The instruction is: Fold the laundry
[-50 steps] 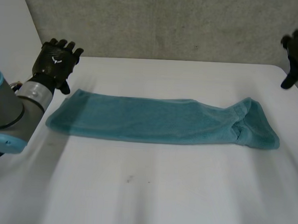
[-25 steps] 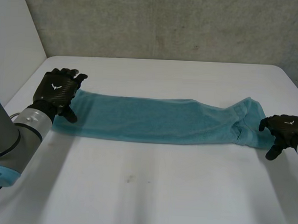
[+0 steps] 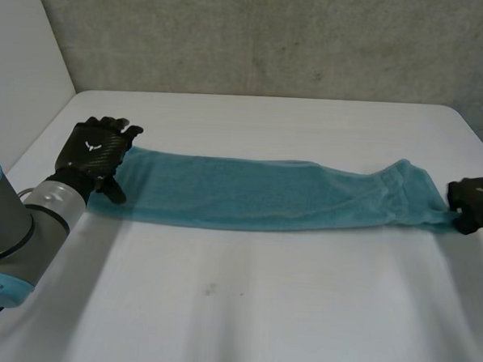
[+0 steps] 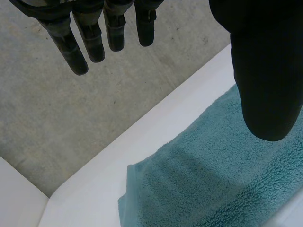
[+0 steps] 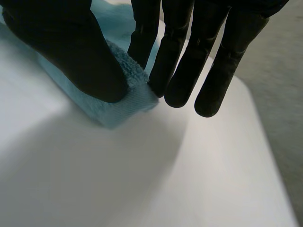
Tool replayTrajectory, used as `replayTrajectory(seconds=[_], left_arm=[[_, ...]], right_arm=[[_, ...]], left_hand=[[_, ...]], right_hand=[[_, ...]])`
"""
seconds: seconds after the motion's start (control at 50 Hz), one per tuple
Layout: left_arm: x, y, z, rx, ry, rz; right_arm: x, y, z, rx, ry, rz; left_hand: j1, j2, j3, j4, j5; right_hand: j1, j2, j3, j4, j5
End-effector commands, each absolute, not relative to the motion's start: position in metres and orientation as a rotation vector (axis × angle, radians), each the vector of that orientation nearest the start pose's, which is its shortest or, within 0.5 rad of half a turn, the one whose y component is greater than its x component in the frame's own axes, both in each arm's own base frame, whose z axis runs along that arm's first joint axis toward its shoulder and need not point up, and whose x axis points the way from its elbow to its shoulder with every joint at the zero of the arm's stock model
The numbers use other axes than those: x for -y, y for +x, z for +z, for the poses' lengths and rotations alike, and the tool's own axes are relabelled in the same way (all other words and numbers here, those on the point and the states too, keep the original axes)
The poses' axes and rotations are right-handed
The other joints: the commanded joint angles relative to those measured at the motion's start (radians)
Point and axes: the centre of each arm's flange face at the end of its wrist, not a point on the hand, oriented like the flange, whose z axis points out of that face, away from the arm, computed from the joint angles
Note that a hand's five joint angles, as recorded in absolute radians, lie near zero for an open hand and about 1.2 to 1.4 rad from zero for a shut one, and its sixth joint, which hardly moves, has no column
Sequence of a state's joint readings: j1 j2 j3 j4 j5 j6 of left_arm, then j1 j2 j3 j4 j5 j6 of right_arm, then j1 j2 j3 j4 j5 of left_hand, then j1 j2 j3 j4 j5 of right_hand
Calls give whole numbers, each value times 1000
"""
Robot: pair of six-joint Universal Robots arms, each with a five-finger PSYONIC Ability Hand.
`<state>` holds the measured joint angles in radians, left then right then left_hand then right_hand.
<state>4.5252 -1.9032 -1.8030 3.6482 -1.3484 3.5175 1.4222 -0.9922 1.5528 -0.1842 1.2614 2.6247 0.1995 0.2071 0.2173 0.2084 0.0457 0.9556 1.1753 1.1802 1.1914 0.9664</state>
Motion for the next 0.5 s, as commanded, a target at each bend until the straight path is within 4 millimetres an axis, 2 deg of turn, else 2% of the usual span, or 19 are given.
replayTrajectory(seconds=[0.02,0.1,0.16,0.24,0.28,0.3,0.32,0.38,0.4,0.48,0.5], left_arm=[[309,-213,177,-2141,874,-2178],[308,-213,176,-2145,873,-2174],[308,-213,176,-2146,873,-2172],[308,-213,177,-2146,871,-2171],[308,-212,177,-2144,867,-2171],[308,-212,178,-2142,867,-2173],[308,-212,178,-2142,865,-2172],[308,-212,178,-2140,863,-2173],[308,-211,179,-2138,859,-2173],[309,-210,181,-2132,849,-2177],[310,-209,181,-2130,844,-2177]], right_arm=[[418,32,153,-2774,-683,-2053],[427,2,158,-2887,-745,-2094],[431,-5,163,-2909,-812,-2126],[437,-5,176,-2889,-830,-2193],[437,3,180,-2858,-829,-2213],[438,11,183,-2826,-841,-2231],[438,37,192,-2739,-879,-2266],[437,81,207,-2578,-944,-2324],[433,111,213,-2485,-990,-2338],[417,174,224,-2273,-1115,-2361],[404,208,232,-2149,-1178,-2369]], left_hand=[[17,9,-1,8,-4],[17,9,-1,8,-4],[17,9,-1,8,-4],[17,9,-1,8,-4],[20,12,2,11,-1],[20,12,2,11,-1],[20,12,2,11,-1],[20,12,2,11,-1],[17,9,-1,8,-4],[17,9,-1,8,-4],[17,9,-1,8,-4]], right_hand=[[441,221,216,205,255],[441,221,216,205,255],[441,221,216,205,255],[441,221,216,205,255],[441,221,216,205,255],[441,221,216,205,255],[441,221,216,205,255],[441,221,216,205,255],[441,221,216,205,255],[441,221,216,205,255],[441,221,216,205,255]])
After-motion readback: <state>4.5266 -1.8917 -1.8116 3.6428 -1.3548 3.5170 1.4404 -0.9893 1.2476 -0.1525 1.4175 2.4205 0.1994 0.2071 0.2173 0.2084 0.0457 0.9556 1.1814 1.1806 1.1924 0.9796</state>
